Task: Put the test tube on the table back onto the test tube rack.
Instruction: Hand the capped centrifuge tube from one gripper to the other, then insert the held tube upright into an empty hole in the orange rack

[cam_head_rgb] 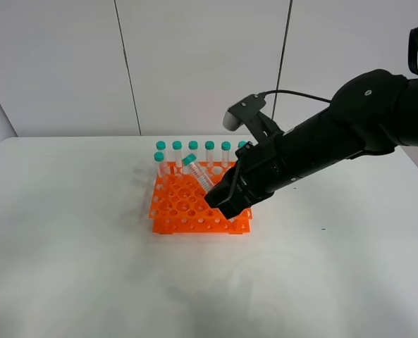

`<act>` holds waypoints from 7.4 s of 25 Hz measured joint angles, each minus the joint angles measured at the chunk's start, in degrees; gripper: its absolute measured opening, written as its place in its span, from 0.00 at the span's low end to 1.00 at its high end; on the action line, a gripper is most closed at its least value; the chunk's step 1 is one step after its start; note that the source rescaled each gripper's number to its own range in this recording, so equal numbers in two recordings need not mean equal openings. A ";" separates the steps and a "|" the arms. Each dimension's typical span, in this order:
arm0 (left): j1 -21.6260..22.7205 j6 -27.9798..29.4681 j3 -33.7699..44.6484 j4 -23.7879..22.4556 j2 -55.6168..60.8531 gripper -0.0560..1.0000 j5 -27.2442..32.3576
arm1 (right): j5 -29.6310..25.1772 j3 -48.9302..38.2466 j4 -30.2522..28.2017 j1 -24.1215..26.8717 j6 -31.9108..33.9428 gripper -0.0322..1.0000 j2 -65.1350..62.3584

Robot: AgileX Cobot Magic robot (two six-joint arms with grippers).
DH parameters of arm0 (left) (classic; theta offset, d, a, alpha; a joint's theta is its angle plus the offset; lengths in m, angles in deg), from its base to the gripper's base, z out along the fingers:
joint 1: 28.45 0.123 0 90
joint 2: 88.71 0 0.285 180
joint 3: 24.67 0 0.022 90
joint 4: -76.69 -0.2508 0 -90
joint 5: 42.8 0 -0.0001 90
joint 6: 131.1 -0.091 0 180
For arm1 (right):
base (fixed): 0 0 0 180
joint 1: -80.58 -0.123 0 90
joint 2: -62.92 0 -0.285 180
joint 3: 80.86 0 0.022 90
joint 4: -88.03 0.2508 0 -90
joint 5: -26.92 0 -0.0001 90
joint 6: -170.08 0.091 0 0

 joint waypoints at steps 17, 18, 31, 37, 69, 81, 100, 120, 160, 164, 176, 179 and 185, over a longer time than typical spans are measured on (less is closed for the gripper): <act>0.00 -45.20 -9.37 62.71 -54.54 0.97 -22.89 | 0.06 0.00 0.46 0.00 -0.68 0.05 0.00; 0.00 -48.69 -9.37 67.32 -56.73 0.97 -21.99 | 0.06 0.00 0.53 0.00 -0.68 0.05 0.00; -14.04 -69.54 -9.37 93.35 -72.41 0.97 -25.36 | -2.54 2.83 2.98 0.00 -2.19 0.05 -0.17; -21.16 -74.20 -9.37 96.65 -76.40 0.97 -26.90 | -3.07 2.83 2.98 0.00 -2.19 0.05 -0.17; -24.13 -74.38 -10.25 96.77 -78.71 0.06 -28.38 | -5.55 2.83 2.30 0.00 -1.29 0.05 -0.21; -24.13 -74.38 -10.25 96.82 -78.71 0.06 -27.62 | -3.08 2.83 1.05 0.00 -0.12 0.96 -0.43; -24.13 -74.38 -10.25 96.82 -78.71 0.06 -27.62 | -19.61 15.47 -46.86 7.39 53.60 1.00 -6.33; -24.13 -74.38 -10.25 96.88 -78.71 0.06 -27.62 | -29.00 15.47 -49.99 25.49 55.42 1.00 -1.65; -24.13 -74.38 -10.25 96.82 -78.71 0.06 -27.06 | -22.23 -28.60 -50.64 28.53 56.36 1.00 -86.44; -24.13 -74.38 -10.25 96.82 -78.71 0.06 -27.06 | -22.14 -28.60 -50.64 28.62 56.36 1.00 -90.23; -24.13 -72.45 -10.42 96.82 -76.22 0.06 -27.36 | -22.14 -28.60 -50.43 27.42 56.47 1.00 -91.88; -24.13 -71.36 -10.42 96.82 -72.01 0.06 -27.36 | -22.14 -28.60 -50.37 27.42 56.47 1.00 -91.88; -24.13 -70.93 -10.70 93.79 -62.60 0.06 -27.91 | -22.14 -28.60 -50.25 27.42 56.47 1.00 -91.88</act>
